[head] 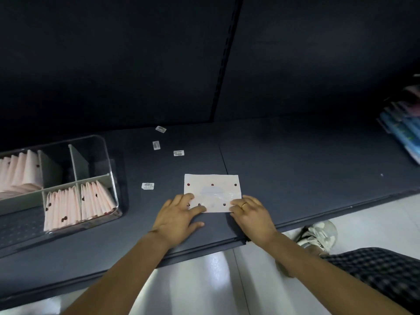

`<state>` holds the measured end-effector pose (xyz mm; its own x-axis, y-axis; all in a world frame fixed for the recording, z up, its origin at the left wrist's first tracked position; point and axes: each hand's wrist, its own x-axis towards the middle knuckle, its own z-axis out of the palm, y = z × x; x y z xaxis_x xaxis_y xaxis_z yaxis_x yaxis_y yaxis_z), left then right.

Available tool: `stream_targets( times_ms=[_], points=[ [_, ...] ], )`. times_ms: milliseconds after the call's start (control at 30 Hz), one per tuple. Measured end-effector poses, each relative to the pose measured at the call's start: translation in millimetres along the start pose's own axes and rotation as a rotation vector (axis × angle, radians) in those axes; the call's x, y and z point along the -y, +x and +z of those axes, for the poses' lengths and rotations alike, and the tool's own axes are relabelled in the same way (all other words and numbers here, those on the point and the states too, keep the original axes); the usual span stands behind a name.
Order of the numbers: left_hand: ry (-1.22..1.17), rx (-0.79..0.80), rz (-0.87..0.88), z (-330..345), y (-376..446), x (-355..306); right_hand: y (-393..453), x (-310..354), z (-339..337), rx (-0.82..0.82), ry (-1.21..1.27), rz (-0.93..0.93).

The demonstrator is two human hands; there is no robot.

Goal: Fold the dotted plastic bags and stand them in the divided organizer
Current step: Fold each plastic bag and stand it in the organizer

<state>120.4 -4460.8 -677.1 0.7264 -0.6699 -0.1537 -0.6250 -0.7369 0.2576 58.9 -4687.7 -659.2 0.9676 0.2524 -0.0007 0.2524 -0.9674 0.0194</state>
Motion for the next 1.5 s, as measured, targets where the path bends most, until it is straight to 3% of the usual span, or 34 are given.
stream_targets(
  times_ms=[200,333,533,667,800,1033,1267,1367,1433,1500],
  points=[
    [0.009,-0.021,-0.073,-1.1,8.0,-7.0,11.5,-1.2,-1.1,-0.050,-0.145,-0.085],
    [-0.023,-0.051,-0.095,-2.0,6.4,-3.3,15.3,-0.1,-9.7,-0.073,0.020,0.048],
    [-0.114,-0.081,-0.127,-7.4,-7.1,12.4,7.0,5.6,-10.4,0.131,0.146,-0.047],
    [-0.272,-0.130,-0.207,-6.2,-19.4,16.5,0.3,6.8,-3.4,0.149,0.402,-0.006],
    [-0.463,-0.173,-0.342,-5.4,-18.3,15.7,-3.2,-5.6,3.7,0.263,0.647,0.207],
    [-0.640,-0.178,-0.588,-4.4,-2.9,18.6,14.5,2.8,11.3,0.056,1.035,0.744],
    [-0.601,-0.226,-0.709,-8.8,11.0,17.4,33.9,3.8,16.2,0.140,0.865,0.906],
    [-0.418,-0.381,-0.606,-8.7,13.1,10.0,38.8,1.5,16.5,0.176,0.842,0.927],
    [-0.273,-0.436,-0.405,-7.5,12.5,-0.6,41.4,0.4,16.6,0.195,0.836,0.938],
    [-0.181,-0.395,-0.126,-3.8,8.4,-14.2,43.3,-1.8,16.3,0.220,0.835,0.941]
  ],
)
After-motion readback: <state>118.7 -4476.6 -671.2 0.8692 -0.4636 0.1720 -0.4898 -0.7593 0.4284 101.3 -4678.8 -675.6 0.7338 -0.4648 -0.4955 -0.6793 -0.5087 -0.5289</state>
